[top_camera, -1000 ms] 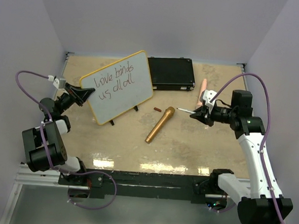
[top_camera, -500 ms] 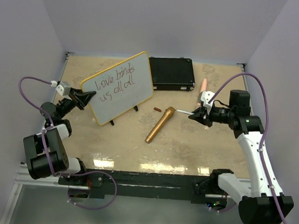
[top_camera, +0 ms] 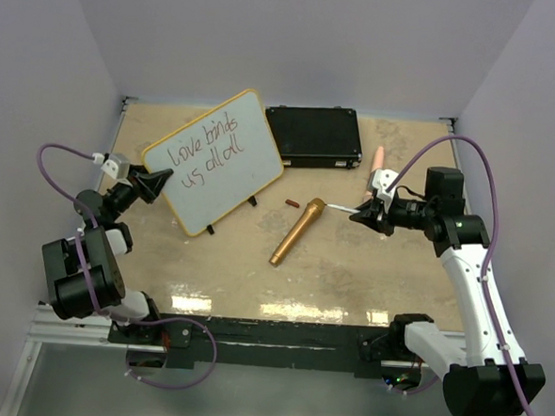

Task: Write a sentence on the whiteboard
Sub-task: Put down the whiteboard on the whiteboard stand.

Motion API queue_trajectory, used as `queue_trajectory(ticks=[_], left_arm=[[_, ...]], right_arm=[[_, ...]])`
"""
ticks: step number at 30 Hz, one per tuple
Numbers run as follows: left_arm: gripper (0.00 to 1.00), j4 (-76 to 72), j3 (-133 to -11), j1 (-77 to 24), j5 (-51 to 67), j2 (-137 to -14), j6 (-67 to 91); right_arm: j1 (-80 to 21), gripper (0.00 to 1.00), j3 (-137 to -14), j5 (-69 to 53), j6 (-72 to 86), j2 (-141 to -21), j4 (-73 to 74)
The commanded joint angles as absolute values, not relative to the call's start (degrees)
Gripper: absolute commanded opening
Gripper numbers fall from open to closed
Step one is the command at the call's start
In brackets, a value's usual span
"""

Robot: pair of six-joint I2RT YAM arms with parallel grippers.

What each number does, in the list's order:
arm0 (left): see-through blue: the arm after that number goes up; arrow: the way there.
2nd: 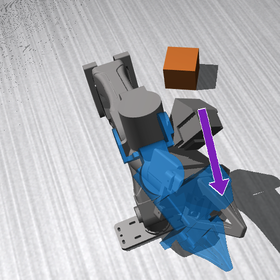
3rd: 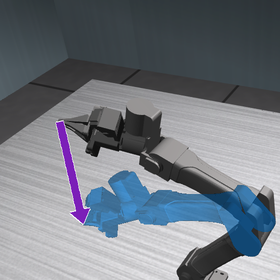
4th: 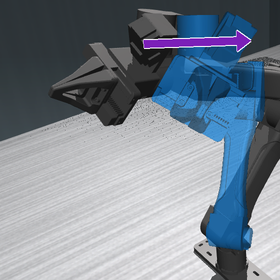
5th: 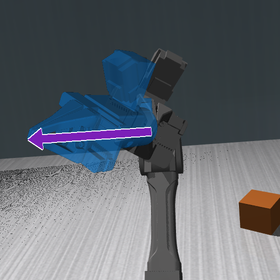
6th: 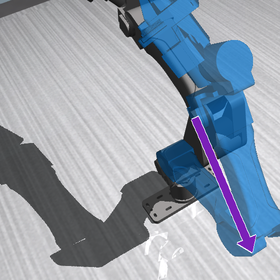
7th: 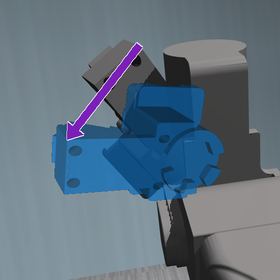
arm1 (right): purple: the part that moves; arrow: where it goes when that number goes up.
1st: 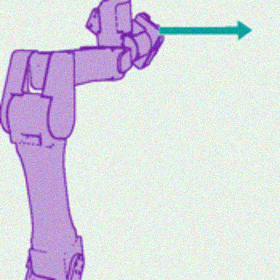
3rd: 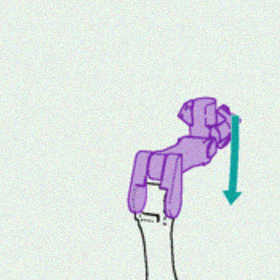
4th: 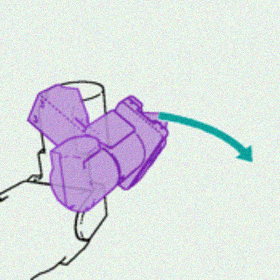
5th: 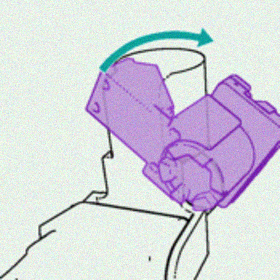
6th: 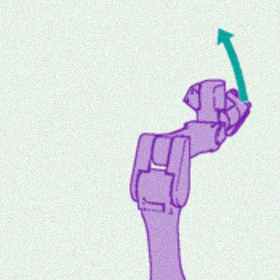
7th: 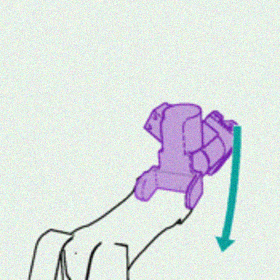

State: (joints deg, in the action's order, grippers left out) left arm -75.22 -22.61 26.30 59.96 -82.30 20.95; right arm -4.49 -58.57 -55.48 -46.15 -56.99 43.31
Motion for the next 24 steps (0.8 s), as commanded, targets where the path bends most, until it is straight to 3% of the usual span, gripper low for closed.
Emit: queue_trajectory(ticks=[1,24], left_arm=[[0.33,-93.0,-22.0,28.7,54.5,-85.8,-0.4],[0.52,-96.6,-21.4,29.2,50.7,-85.3,2.7]], right_arm=[[-4.7,0.0,-58.9,-57.0,-46.7,-57.5,43.7],[-4.7,0.0,-58.8,-56.3,-46.8,-57.7,43.7]])
